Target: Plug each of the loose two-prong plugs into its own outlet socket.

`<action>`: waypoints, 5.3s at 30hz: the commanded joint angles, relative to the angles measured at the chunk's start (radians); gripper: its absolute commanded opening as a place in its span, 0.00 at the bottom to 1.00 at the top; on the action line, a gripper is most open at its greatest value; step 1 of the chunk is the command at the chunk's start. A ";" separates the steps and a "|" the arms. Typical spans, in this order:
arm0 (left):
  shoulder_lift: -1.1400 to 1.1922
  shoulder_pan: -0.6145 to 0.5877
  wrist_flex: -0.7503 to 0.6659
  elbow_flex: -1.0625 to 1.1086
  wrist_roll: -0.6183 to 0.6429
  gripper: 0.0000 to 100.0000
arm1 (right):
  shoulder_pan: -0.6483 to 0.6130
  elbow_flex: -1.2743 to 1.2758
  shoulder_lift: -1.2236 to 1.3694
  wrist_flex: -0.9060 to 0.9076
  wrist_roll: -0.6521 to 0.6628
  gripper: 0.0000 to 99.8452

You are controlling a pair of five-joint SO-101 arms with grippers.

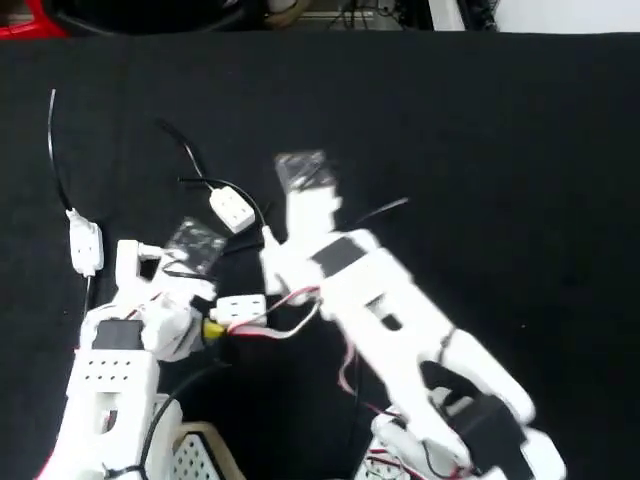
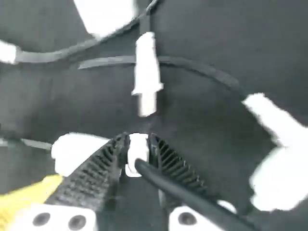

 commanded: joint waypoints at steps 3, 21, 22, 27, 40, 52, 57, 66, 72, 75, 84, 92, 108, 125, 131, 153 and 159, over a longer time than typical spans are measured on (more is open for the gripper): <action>-0.002 0.200 -0.009 -0.125 -0.060 0.33 | 0.206 -0.139 -0.119 0.164 0.052 0.01; 0.878 0.226 0.023 -0.593 -0.186 0.24 | 0.275 -0.157 -0.128 0.207 0.086 0.01; 0.878 0.226 0.023 -0.590 -0.207 0.23 | 0.275 -0.157 -0.128 0.207 0.087 0.01; 0.878 0.229 0.021 -0.576 -0.201 0.16 | 0.275 -0.157 -0.128 0.207 0.087 0.01; 0.888 0.234 0.120 -0.707 0.540 0.24 | 0.278 -0.130 -0.128 0.196 0.153 0.01; 0.835 0.173 0.324 -0.774 0.480 0.34 | 0.109 0.051 -0.134 -0.064 0.413 0.01; 0.614 -0.012 0.356 -0.704 0.376 0.34 | 0.028 0.122 -0.136 -0.150 0.399 0.01; 0.342 -0.232 0.259 -0.386 0.166 0.34 | -0.112 0.251 -0.128 -0.407 0.373 0.01; 0.371 -0.283 0.160 -0.271 0.087 0.34 | -0.157 0.286 -0.127 -0.454 0.371 0.01; 0.379 -0.283 0.110 -0.222 0.086 0.34 | -0.181 0.311 -0.127 -0.474 0.371 0.01; 0.377 -0.278 0.092 -0.200 0.084 0.34 | -0.184 0.318 -0.125 -0.503 0.376 0.01; 0.377 -0.278 0.094 -0.200 0.084 0.34 | -0.183 0.286 0.001 -0.552 0.377 0.01; 0.379 -0.277 0.094 -0.193 0.046 0.34 | -0.143 0.226 0.133 -0.559 0.379 0.01; 0.368 -0.165 0.199 -0.243 0.044 0.34 | -0.209 0.148 0.257 -0.539 0.474 0.15; 0.368 -0.058 0.278 -0.331 0.046 0.34 | -0.212 0.140 0.039 -0.269 0.520 0.30; 0.666 0.320 -0.057 -0.387 0.262 0.34 | 0.137 0.022 -0.549 0.404 0.651 0.07; 0.904 0.237 0.089 -0.607 0.204 0.14 | 0.130 0.085 -0.545 0.315 0.644 0.07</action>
